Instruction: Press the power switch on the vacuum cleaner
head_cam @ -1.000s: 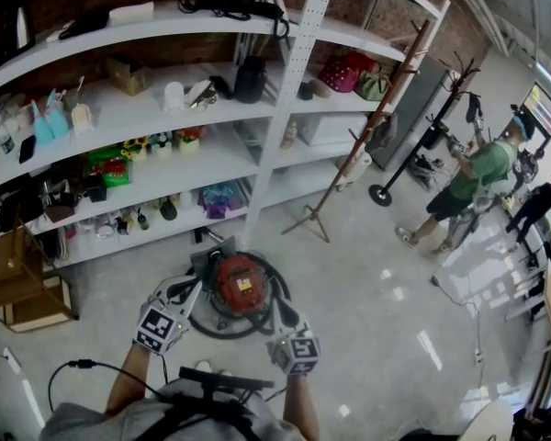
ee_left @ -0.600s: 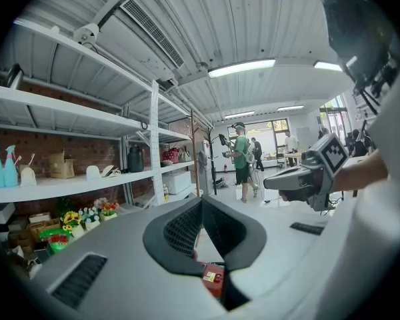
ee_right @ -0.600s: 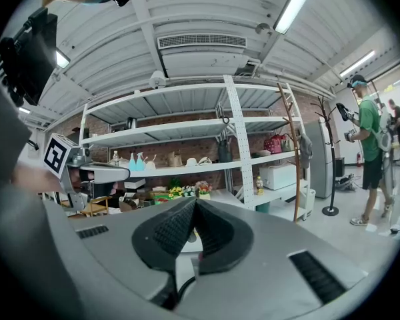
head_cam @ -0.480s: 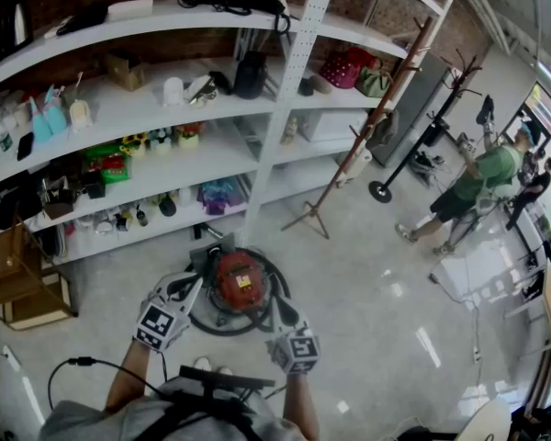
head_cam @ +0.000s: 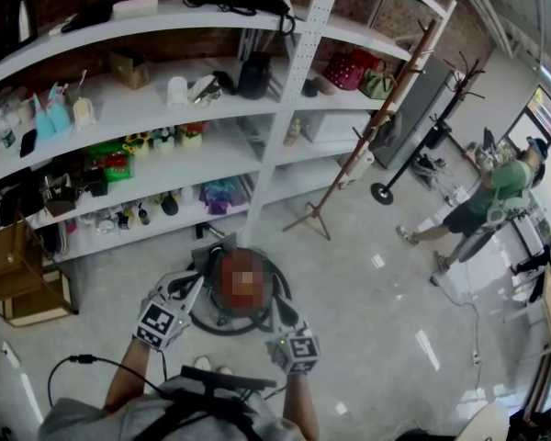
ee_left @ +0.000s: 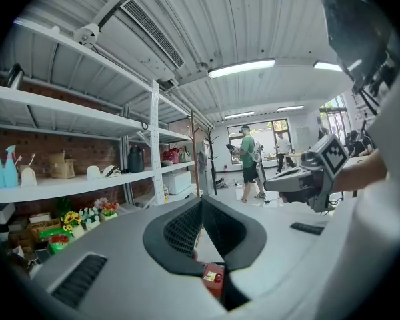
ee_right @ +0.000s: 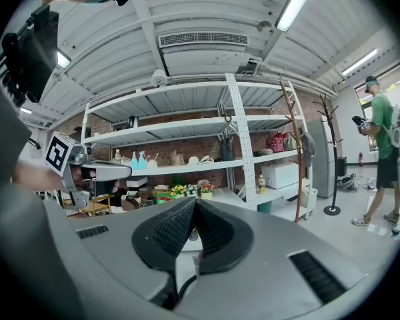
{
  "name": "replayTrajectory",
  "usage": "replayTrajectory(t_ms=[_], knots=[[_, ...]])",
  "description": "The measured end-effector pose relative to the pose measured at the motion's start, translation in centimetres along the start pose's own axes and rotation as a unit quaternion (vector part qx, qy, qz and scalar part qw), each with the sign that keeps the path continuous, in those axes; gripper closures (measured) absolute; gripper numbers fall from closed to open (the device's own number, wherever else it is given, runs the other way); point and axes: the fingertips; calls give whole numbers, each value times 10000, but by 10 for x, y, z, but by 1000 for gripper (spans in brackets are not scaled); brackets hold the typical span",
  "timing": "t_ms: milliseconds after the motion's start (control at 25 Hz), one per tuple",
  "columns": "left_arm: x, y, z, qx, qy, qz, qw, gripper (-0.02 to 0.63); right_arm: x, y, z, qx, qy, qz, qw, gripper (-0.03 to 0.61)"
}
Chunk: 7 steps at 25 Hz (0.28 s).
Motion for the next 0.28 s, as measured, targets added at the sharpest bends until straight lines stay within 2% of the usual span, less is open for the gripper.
replayTrajectory(t_ms=[280], knots=[[2,-1,0,14,22,-7,10000,620,0,1,-5,16,-64,-53,10000,571]])
Point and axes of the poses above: the fingertips, and each gripper's own axes: x backward along the fingers, z to its right, y out of its underside, and after that the axes turned 11 degrees about -y, right-handed
